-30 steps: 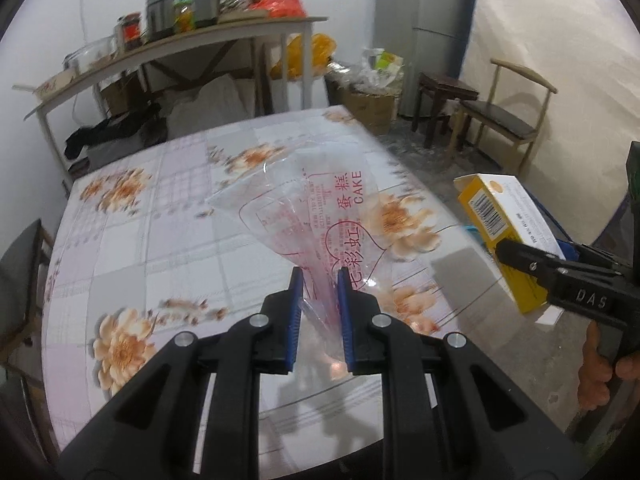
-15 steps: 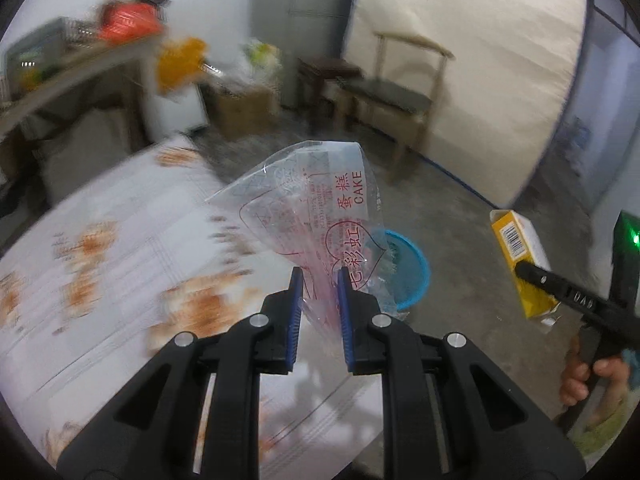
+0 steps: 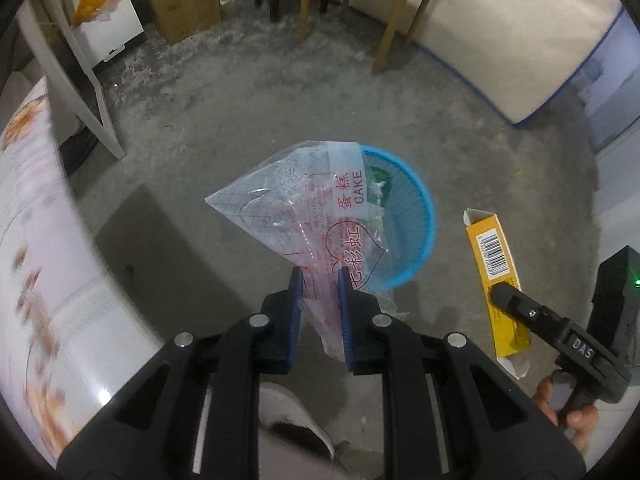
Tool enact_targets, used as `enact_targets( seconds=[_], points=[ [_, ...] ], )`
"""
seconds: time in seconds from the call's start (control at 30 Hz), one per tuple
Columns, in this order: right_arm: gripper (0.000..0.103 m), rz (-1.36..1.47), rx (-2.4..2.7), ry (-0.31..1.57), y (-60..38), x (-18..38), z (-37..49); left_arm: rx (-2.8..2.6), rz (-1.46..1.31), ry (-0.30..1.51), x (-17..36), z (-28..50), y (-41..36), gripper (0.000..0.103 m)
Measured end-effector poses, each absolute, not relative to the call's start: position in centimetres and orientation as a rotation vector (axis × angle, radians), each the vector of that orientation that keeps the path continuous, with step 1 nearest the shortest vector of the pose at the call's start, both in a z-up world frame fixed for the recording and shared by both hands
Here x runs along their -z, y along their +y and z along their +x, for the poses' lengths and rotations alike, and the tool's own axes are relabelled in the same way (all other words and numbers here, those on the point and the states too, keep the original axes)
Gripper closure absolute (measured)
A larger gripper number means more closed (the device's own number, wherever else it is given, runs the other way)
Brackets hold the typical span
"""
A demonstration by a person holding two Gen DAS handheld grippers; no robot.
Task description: Collect trash
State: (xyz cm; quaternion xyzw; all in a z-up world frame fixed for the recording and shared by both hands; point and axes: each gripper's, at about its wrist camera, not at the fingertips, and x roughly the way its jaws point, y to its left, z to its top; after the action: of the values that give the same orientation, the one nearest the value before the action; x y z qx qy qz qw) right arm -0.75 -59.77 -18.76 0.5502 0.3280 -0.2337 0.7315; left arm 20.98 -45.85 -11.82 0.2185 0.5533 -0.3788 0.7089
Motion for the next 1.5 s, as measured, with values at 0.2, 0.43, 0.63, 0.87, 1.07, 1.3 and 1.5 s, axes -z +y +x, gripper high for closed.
enact_targets(
  seconds=[0.2, 0.43, 0.63, 0.87, 1.07, 1.3, 1.5],
  points=[
    [0.032, 1.282, 0.546, 0.676, -64.2, 24.0, 3.6, 0.808, 0.495, 1.259, 15.9, 23.5, -51.2, 0.085],
    [0.024, 1.34, 0.667, 0.739, -66.1, 29.6, 4.9, 0.79, 0.405, 1.345, 19.0, 24.8, -52.3, 0.06],
    [0.024, 1.273, 0.693, 0.704, -65.6, 27.4, 2.8, 0.867, 0.355, 1.288, 14.6, 24.1, -50.9, 0.06],
    [0.024, 1.073, 0.642, 0.666, -61.9, 19.4, -1.2, 0.999, 0.326, 1.082, 4.3, 20.8, -45.0, 0.044],
    [0.017, 0.741, 0.565, 0.653, -54.6, 9.1, -4.0, 1.016, 0.31, 0.845, -3.8, 14.8, -34.0, 0.019],
    [0.006, 0.369, 0.526, 0.656, -44.3, 0.2, -5.4, 0.87, 0.148, 0.82, -6.8, 9.5, -22.4, 0.009],
    [0.006, 0.165, 0.476, 0.676, -36.2, -3.4, -6.2, 0.639, 0.065, 0.765, -6.5, 5.6, -14.7, 0.009]
  ],
)
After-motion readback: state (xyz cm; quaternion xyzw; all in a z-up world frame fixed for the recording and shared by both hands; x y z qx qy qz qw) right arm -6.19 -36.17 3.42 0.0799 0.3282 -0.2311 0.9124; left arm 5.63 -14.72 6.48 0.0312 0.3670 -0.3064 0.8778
